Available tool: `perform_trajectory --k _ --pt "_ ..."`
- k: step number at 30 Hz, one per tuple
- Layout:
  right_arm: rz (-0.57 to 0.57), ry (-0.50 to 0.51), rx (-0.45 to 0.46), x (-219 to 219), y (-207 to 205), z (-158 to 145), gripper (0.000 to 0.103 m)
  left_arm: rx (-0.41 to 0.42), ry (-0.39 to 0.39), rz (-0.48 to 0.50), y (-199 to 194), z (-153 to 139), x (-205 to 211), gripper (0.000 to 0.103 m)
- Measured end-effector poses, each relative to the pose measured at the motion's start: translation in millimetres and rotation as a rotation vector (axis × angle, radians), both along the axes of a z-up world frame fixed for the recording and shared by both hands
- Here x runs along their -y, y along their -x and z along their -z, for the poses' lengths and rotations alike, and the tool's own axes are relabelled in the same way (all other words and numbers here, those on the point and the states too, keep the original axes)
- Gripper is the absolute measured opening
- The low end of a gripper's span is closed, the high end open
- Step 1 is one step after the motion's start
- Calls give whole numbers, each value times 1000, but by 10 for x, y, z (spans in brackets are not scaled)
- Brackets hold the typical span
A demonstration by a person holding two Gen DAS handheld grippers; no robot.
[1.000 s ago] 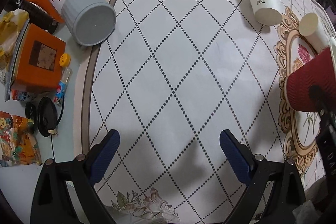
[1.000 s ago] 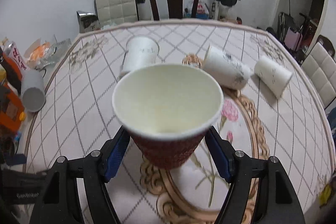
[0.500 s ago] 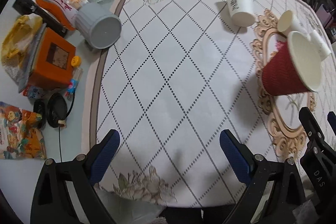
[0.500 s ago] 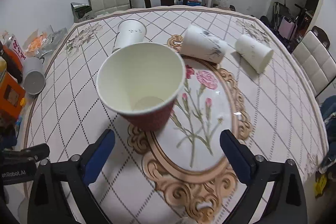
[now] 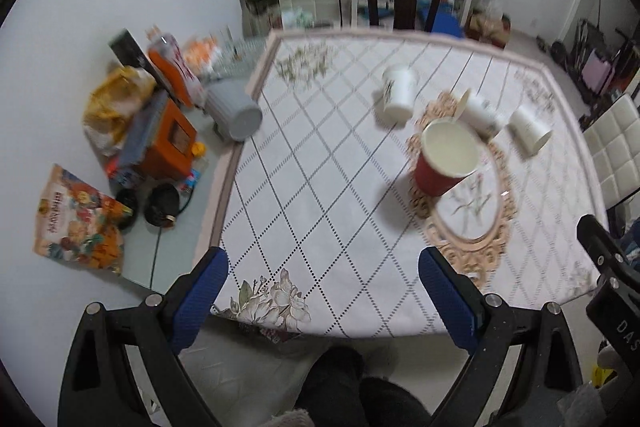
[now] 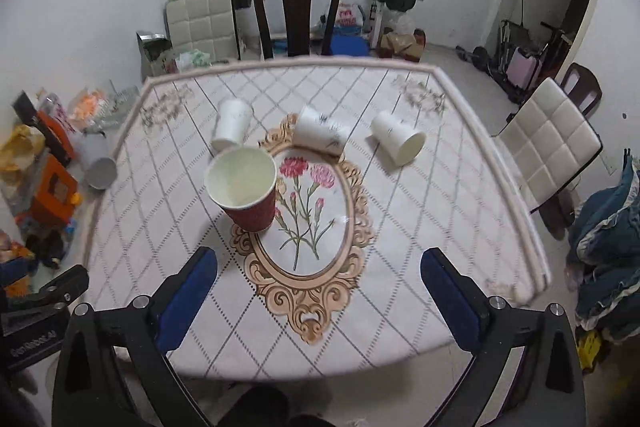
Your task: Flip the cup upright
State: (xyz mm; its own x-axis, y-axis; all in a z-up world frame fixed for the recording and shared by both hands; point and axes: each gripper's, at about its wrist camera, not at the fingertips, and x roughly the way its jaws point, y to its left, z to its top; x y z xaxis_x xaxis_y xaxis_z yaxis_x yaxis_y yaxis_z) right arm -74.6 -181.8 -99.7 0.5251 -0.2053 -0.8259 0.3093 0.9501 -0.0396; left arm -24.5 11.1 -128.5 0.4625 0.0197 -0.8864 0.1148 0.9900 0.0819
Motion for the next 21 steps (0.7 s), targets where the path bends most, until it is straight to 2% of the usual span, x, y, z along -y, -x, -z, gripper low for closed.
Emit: perform_trajectory --k 2,3,9,13,21 --pt "-23 2 23 0 152 -265 103 38 12 -1 120 -206 3 97" --pt "-28 8 33 -5 203 -363 103 61 16 -1 194 -315 7 103" --pt "-41 44 80 -29 567 -923 103 137 37 9 461 -727 -6 103" --pt "-38 53 94 -55 712 -1118 103 175 43 18 559 -904 -35 103" --pt "-26 53 123 -122 888 -1355 103 206 39 25 661 -1018 -93 103"
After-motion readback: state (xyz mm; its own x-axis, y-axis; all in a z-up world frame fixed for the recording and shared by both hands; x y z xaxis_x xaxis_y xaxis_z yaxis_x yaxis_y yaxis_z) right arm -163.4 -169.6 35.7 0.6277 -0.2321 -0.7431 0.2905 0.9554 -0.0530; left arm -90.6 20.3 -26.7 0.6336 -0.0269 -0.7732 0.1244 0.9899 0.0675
